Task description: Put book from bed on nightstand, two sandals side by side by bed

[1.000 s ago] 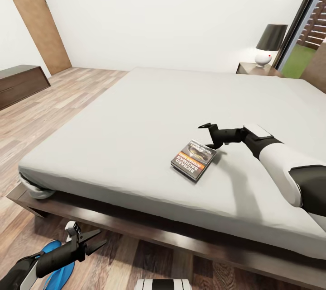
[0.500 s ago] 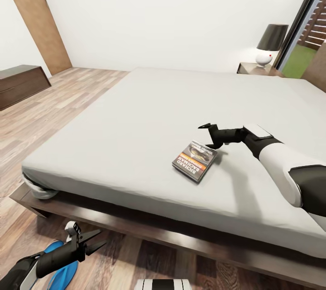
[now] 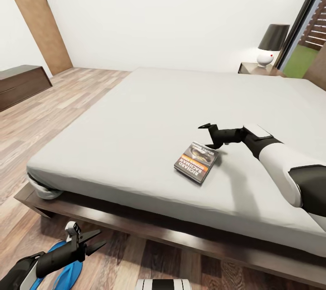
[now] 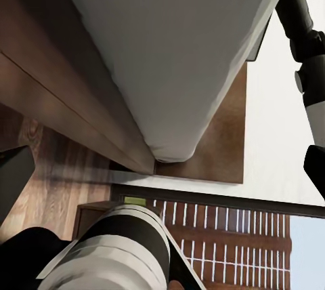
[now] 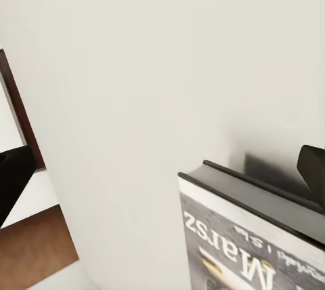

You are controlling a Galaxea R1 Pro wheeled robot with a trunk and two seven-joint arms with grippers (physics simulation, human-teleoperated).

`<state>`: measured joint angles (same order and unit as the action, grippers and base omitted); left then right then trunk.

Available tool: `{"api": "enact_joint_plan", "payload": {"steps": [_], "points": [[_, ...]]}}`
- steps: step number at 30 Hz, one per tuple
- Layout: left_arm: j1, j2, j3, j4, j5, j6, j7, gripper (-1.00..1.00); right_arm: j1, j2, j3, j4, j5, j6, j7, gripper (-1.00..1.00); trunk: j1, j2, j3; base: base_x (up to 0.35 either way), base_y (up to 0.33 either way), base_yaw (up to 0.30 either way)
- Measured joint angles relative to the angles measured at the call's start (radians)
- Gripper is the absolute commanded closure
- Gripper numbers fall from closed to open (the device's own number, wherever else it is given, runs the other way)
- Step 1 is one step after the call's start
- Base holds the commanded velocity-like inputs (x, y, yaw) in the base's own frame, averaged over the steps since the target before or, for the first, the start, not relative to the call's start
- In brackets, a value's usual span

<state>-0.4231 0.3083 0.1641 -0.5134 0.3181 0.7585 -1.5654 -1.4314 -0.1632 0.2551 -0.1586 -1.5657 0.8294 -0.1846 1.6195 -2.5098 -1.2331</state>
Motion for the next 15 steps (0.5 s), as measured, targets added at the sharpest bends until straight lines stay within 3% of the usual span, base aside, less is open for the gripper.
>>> {"api": "enact_joint_plan", "payload": {"steps": [15], "points": [[0.000, 0.004, 0.001, 0.015, 0.000, 0.000, -0.001, -1.00, 0.000, 0.001, 0.000, 0.000, -0.001, 0.000, 0.000, -1.00, 0.000, 0.000, 0.000, 0.000, 0.004, 0.000]]}}
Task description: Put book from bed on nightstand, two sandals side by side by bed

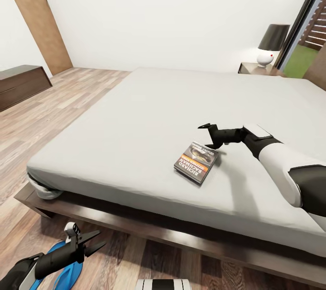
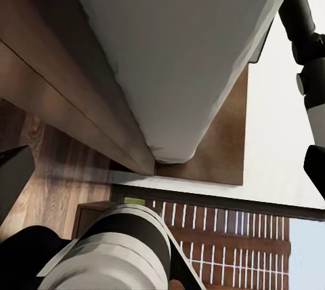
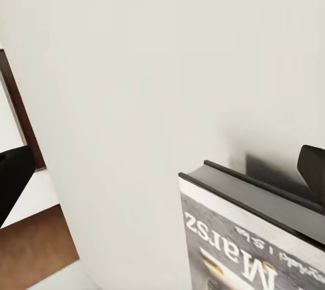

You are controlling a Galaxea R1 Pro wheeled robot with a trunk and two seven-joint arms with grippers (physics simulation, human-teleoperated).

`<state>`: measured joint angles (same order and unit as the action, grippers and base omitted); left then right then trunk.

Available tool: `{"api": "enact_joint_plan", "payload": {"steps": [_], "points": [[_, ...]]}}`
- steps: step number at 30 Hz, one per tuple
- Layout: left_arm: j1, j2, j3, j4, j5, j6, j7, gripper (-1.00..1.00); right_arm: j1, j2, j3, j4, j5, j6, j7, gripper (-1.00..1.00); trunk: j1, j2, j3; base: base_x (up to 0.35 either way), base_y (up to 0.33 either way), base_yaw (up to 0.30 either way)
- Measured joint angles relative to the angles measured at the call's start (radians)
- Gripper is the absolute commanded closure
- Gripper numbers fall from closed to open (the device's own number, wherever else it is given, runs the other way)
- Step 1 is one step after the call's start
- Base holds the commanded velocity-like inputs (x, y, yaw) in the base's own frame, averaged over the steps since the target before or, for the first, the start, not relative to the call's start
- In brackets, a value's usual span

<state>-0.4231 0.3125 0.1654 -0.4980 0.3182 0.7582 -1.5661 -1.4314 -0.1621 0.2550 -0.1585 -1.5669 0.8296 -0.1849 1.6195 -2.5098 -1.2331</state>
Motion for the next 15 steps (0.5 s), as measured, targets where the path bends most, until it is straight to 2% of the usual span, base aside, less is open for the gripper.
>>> {"api": "enact_joint_plan", "payload": {"steps": [15], "points": [[0.000, 0.000, 0.000, 0.002, 0.001, -0.002, 0.000, -1.00, 0.000, 0.000, 0.001, -0.001, 0.001, 0.000, 0.000, -1.00, 0.000, 0.000, 0.000, 0.000, 0.002, 0.000]]}}
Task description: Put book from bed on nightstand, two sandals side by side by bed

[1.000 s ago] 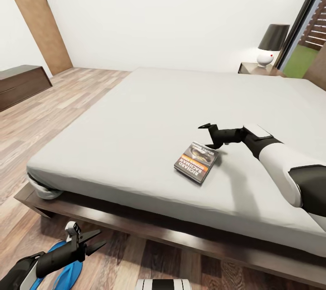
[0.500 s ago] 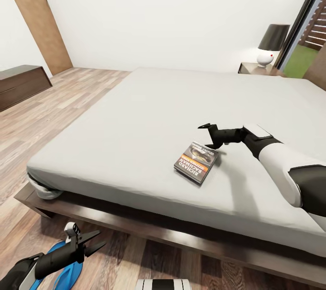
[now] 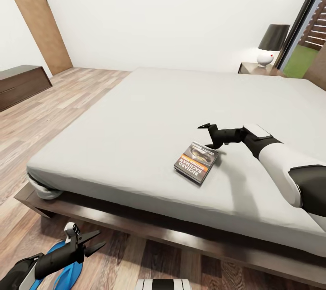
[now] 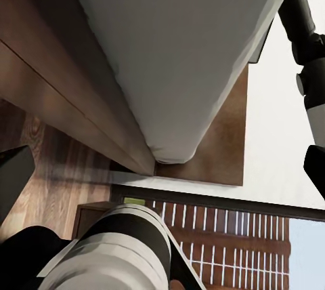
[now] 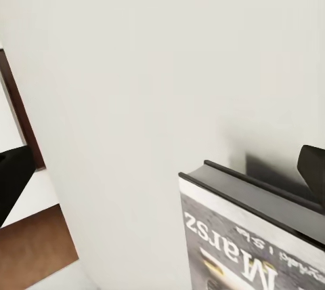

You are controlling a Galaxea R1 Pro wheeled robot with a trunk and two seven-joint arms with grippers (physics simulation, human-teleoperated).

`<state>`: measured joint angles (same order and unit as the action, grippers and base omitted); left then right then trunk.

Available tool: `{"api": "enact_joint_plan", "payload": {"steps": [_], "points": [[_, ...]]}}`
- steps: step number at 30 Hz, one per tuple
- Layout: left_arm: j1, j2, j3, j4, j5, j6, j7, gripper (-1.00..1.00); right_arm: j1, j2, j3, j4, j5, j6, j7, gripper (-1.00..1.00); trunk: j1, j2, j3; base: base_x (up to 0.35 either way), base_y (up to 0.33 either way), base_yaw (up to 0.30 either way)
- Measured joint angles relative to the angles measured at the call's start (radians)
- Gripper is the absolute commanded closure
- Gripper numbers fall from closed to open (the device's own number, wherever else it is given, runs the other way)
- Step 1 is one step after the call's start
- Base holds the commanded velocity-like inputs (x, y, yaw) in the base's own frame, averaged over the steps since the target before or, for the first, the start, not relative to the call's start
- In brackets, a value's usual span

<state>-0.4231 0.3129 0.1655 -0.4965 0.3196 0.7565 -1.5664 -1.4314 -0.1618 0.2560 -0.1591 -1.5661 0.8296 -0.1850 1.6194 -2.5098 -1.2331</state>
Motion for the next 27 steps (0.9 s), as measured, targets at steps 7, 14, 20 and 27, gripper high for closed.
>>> {"api": "enact_joint_plan", "payload": {"steps": [7, 14, 20, 27], "points": [[0.000, 0.000, 0.000, 0.001, 0.000, 0.000, 0.000, -1.00, 0.000, 0.001, 0.001, 0.000, 0.001, 0.000, 0.000, -1.00, 0.000, 0.000, 0.000, 0.000, 0.065, 0.000], [0.000, 0.000, 0.000, 0.001, 0.000, 0.000, 0.001, -1.00, 0.000, 0.001, 0.001, 0.000, 0.001, 0.000, 0.000, -1.00, 0.000, 0.000, 0.000, 0.000, 0.095, 0.000], [0.000, 0.000, 0.000, 0.001, 0.000, 0.000, 0.000, -1.00, 0.000, 0.001, 0.001, 0.000, 0.001, 0.000, 0.000, -1.00, 0.000, 0.000, 0.000, 0.000, 0.083, 0.000], [0.000, 0.000, 0.000, 0.001, 0.000, 0.000, 0.000, -1.00, 0.000, 0.002, 0.001, 0.000, 0.001, 0.000, 0.000, -1.00, 0.000, 0.000, 0.000, 0.000, 0.057, 0.000]]}}
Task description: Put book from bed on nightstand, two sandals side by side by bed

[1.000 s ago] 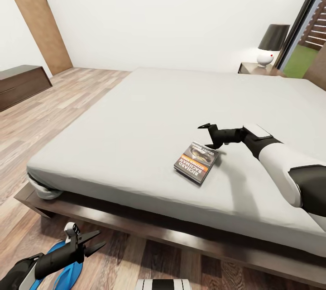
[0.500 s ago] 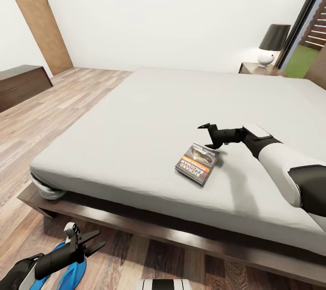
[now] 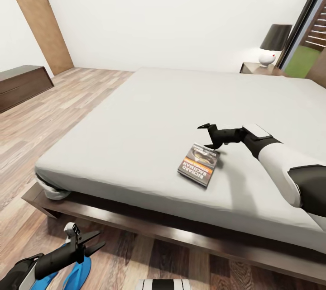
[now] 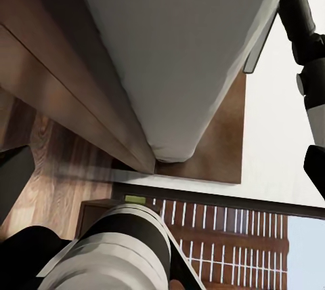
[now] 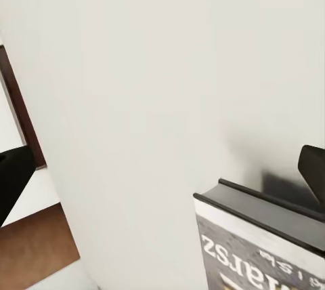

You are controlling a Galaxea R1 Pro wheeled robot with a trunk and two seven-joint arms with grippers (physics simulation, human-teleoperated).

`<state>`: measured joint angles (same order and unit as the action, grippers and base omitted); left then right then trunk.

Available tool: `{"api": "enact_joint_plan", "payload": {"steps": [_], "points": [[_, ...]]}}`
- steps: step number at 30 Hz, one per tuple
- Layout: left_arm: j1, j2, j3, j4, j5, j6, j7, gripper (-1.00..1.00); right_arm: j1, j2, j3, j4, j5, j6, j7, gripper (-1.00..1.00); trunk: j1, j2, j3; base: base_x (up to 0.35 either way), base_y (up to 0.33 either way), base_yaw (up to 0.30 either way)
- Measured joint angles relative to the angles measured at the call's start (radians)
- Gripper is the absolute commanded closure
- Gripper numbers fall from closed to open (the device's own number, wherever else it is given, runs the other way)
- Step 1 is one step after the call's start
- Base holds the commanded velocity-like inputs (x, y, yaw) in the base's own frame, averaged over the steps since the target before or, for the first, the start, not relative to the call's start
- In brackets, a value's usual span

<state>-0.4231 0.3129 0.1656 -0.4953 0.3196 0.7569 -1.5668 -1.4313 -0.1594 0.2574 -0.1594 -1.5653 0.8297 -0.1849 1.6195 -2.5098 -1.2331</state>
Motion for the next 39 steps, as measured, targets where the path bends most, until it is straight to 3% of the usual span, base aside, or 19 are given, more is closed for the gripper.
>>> {"api": "enact_joint_plan", "payload": {"steps": [39], "points": [[0.000, 0.007, 0.002, 0.015, 0.000, 0.001, 0.000, -1.00, 0.000, 0.000, 0.001, -0.001, 0.001, 0.000, 0.000, -1.00, 0.000, 0.000, 0.000, 0.000, 0.041, 0.000]]}}
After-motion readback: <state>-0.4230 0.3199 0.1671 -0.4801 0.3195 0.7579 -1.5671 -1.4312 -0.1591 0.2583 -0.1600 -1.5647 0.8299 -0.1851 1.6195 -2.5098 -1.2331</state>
